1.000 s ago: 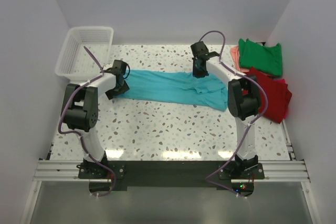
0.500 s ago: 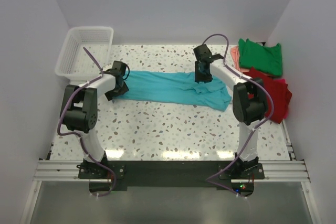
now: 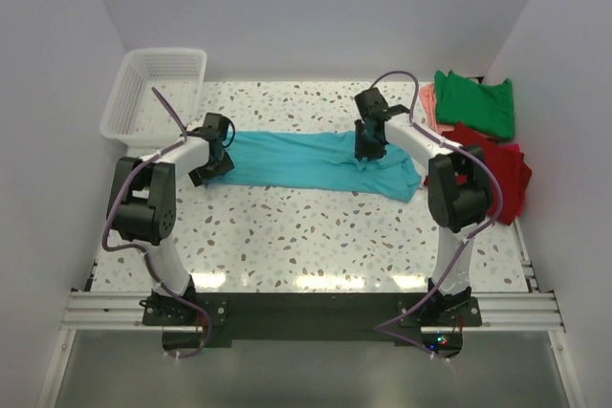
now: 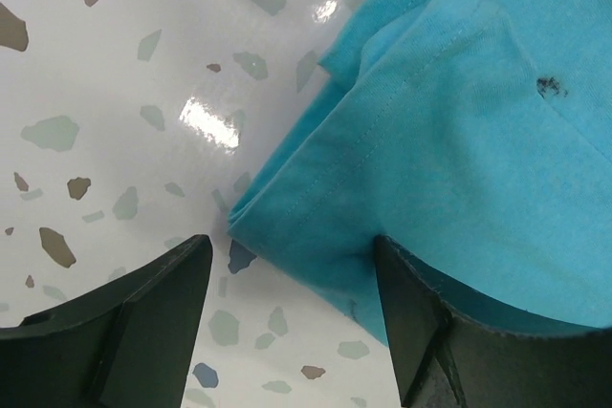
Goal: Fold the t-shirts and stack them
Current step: Fold the tshirt
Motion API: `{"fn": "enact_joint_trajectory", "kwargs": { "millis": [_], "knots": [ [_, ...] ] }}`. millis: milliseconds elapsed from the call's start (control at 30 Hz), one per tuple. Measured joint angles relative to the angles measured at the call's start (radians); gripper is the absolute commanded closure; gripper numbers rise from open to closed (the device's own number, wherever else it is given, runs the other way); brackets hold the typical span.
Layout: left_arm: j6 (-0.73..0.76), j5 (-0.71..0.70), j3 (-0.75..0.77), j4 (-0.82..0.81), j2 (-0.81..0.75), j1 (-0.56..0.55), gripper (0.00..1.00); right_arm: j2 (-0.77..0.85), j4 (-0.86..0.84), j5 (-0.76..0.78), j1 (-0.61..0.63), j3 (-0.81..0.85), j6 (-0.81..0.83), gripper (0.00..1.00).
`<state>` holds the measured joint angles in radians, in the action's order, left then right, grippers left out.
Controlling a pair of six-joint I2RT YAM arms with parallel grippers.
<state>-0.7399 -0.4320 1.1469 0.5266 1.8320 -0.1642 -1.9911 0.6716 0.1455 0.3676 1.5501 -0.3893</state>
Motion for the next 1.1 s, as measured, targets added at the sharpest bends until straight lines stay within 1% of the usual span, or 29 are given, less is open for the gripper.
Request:
{"fn": "enact_joint_trajectory", "kwargs": {
  "millis": [200,333,500,567,600,633,933,1100],
  "knots": [
    [0.004,0.006,-0.006,0.066,-0.024,0.000,0.26,-0.011,-0.004,-0.011,0.000,-0.002,-0.003,0.73],
    [0.019,0.006,-0.005,0.109,-0.060,0.000,0.26,-0.038,-0.003,-0.018,0.000,-0.002,-0.004,0.74],
    [0.030,0.012,0.011,0.119,-0.109,0.000,0.25,-0.054,-0.001,-0.033,0.000,-0.002,-0.004,0.75],
    [0.034,0.015,0.019,0.119,-0.130,0.000,0.25,-0.054,-0.001,-0.034,0.000,-0.002,-0.003,0.88],
    [0.038,0.017,0.025,0.119,-0.138,0.000,0.25,-0.054,-0.001,-0.036,0.000,-0.002,-0.005,0.98],
    [0.043,0.017,0.030,0.119,-0.142,0.000,0.25,-0.055,-0.001,-0.037,0.000,-0.002,-0.003,1.00],
    [0.053,0.021,0.045,0.119,-0.146,0.000,0.25,-0.069,0.010,-0.034,0.003,0.009,-0.010,1.00],
    [0.053,0.021,0.045,0.119,-0.145,0.000,0.25,-0.069,0.022,-0.028,0.005,0.063,-0.009,1.00]
  ]
}}
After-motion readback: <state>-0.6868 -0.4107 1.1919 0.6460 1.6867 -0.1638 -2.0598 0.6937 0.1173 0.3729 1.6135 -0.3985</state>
